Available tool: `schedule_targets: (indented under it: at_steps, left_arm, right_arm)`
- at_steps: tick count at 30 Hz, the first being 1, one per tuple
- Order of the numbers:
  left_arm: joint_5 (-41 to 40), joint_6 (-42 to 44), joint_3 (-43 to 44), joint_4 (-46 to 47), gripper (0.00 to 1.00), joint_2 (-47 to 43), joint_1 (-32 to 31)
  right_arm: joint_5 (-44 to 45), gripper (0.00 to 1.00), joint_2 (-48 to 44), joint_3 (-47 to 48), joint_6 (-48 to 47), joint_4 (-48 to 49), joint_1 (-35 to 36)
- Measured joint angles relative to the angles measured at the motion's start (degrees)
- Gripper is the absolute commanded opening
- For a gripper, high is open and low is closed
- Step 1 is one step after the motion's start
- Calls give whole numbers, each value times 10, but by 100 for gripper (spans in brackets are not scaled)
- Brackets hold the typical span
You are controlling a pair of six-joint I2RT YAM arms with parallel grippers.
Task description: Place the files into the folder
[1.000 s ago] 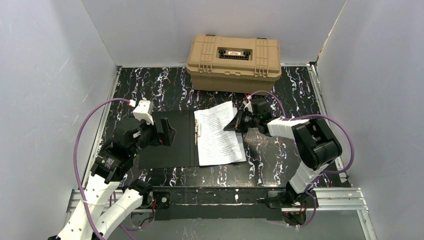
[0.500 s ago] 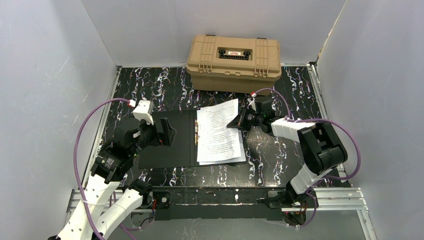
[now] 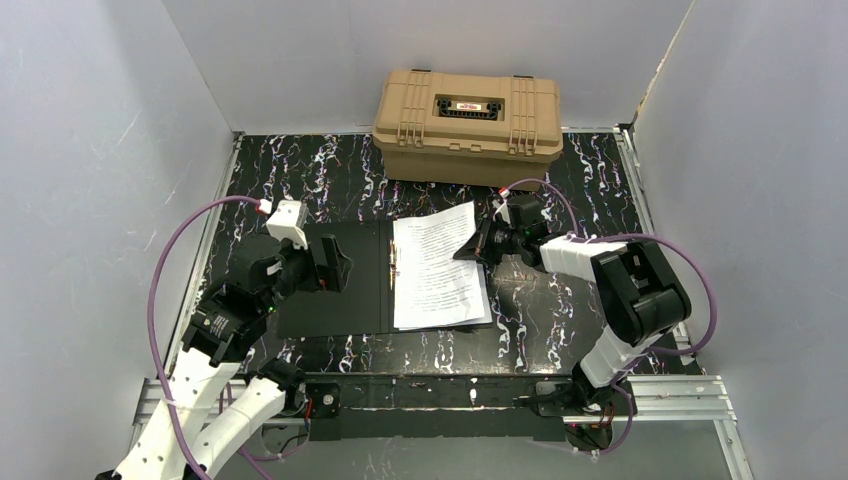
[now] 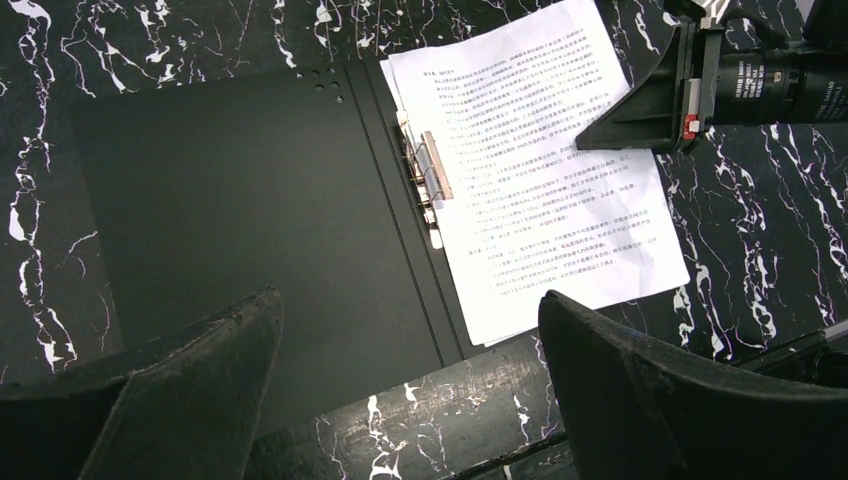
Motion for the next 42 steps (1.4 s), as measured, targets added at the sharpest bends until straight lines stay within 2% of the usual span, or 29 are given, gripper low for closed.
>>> schedule_targets:
  at_steps: [10,14,19,22,32,42]
  left_arm:
    - [0,0,0,0,98,6,0]
    - [0,0,0,0,98,6,0]
    - [0,0,0,0,98,7,0]
    - [0,0,0,0,98,7,0]
    - [0,0,0,0,98,7,0]
    - [0,0,0,0,98,5,0]
  right_arm:
    - [0,2,22,21,-38,-46,0]
    - [0,9,22,21,-42,-48,0]
    - [2,40,22,21,-43,-53,1]
    - [5,50,22,21,-44,-57,2]
    - [70,66,21,38,-83,-127,2]
    - [172,68,-34,64,-141,-220,5]
